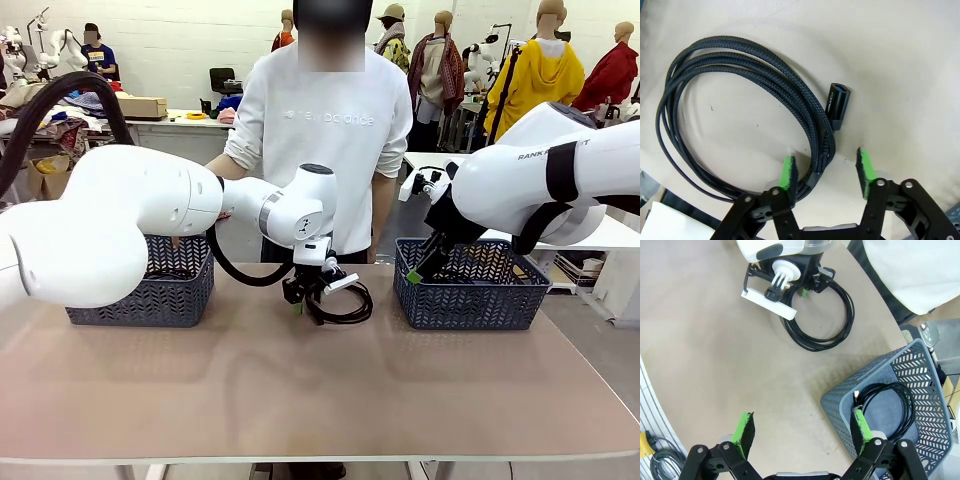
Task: Organize the cables according to human instructions.
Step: Pick up a bundle of cables and place it in the basket indicated by the human.
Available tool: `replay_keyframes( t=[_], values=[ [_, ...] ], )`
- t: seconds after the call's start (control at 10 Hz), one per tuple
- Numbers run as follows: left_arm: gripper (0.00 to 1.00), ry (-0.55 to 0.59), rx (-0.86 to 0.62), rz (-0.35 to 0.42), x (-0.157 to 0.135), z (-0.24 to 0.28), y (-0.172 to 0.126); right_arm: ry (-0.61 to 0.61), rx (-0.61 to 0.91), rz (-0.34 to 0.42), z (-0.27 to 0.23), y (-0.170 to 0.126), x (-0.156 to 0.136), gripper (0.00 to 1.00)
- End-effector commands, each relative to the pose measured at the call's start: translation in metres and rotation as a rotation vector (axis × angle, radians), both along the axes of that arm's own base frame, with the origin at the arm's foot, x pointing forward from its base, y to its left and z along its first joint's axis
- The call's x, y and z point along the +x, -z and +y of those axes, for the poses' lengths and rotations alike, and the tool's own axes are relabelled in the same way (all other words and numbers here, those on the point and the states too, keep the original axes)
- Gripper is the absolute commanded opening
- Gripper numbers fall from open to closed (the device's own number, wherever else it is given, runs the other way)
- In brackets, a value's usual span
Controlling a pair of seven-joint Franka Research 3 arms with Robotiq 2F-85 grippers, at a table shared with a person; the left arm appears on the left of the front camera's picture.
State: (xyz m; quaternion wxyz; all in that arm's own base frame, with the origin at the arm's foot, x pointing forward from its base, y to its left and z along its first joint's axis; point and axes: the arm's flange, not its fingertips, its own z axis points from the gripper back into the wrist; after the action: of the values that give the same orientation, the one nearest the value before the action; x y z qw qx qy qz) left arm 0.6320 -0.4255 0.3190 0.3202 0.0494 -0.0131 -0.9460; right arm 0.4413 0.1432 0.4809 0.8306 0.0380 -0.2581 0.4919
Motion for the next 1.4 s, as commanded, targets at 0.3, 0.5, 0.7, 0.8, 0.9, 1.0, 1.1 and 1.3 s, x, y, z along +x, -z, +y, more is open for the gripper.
replay_keyframes(
  t=[0.3,0.5,0.7,0.8,0.9,1.0,1.1,1.3],
  values=[
    [0.02,0.023,0.023,0.006,0.009,-0.005,-0.003,0.007,-0.002,-0.002,0.0,-0.001,0.0,1.0],
    [0.0,0.026,0.025,0.005,0.009,-0.005,-0.004,0.007,-0.002,-0.002,0.0,-0.001,0.0,1.0],
    [0.0,0.031,0.025,0.005,0.007,-0.004,-0.007,0.007,-0.002,-0.002,0.0,-0.001,0.0,1.0],
    [0.0,0.014,0.009,0.006,0.004,-0.001,-0.015,0.007,-0.002,-0.002,0.0,-0.001,0.0,1.0],
    [0.0,-0.08,0.015,-0.018,-0.001,0.002,-0.029,0.007,-0.002,-0.002,0.0,-0.001,0.0,1.0],
    [0.0,-0.184,0.015,0.001,-0.01,0.007,-0.05,0.007,-0.002,-0.002,0.0,-0.001,0.0,1.0],
    [0.0,-0.276,-0.016,0.011,-0.02,0.015,-0.072,0.007,-0.002,-0.002,0.0,-0.001,0.0,1.0],
    [0.0,-0.407,-0.042,0.004,-0.04,0.045,-0.113,0.007,-0.002,-0.002,0.0,-0.001,0.0,1.0]
  ],
)
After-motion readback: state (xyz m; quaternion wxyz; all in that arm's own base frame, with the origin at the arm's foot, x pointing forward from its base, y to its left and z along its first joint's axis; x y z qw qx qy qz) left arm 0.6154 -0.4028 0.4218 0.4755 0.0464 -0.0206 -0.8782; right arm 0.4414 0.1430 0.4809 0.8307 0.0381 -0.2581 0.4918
